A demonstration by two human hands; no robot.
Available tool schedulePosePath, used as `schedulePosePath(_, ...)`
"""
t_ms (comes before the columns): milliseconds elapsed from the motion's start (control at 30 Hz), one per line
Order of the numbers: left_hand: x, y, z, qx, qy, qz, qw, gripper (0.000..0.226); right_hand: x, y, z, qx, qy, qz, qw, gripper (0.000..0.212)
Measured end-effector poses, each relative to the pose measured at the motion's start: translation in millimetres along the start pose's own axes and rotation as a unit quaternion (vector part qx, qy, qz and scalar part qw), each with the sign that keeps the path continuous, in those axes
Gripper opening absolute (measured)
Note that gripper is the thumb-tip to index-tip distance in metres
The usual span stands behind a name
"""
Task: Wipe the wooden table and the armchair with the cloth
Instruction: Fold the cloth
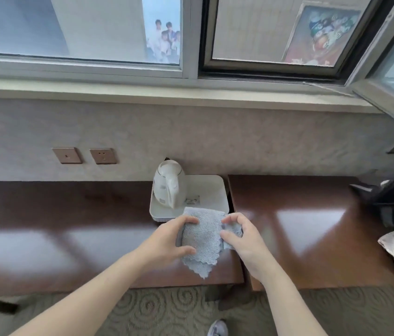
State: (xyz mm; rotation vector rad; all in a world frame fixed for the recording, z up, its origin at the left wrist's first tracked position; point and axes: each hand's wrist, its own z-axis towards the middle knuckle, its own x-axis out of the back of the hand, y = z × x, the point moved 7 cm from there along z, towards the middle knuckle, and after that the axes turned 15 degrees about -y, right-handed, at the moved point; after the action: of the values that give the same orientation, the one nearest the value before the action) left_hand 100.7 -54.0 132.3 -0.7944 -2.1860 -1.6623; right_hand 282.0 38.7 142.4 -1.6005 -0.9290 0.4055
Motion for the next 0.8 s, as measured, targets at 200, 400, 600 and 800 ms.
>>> schedulePosePath(200,6,-16,69,0.085,0.001,0.069,0.994,0.075,25,34,81,-0.04,-0.167,-0.082,0.982,0.06)
schedulePosePath(400,8,-39,136,0.139,-0.042,0.097,0.985,0.087,43,62,146,-0.07,-0.198,-0.207,0.956,0.084)
schedulePosePath(600,6,-100,220,0.166,-0.076,0.128,0.975,0.093,59,110,221,-0.105,-0.177,-0.259,0.943,0.084)
schedulePosePath(800,3,-153,282,0.198,-0.049,0.127,0.971,0.078,57,146,292,-0.124,-0.187,-0.295,0.929,0.077)
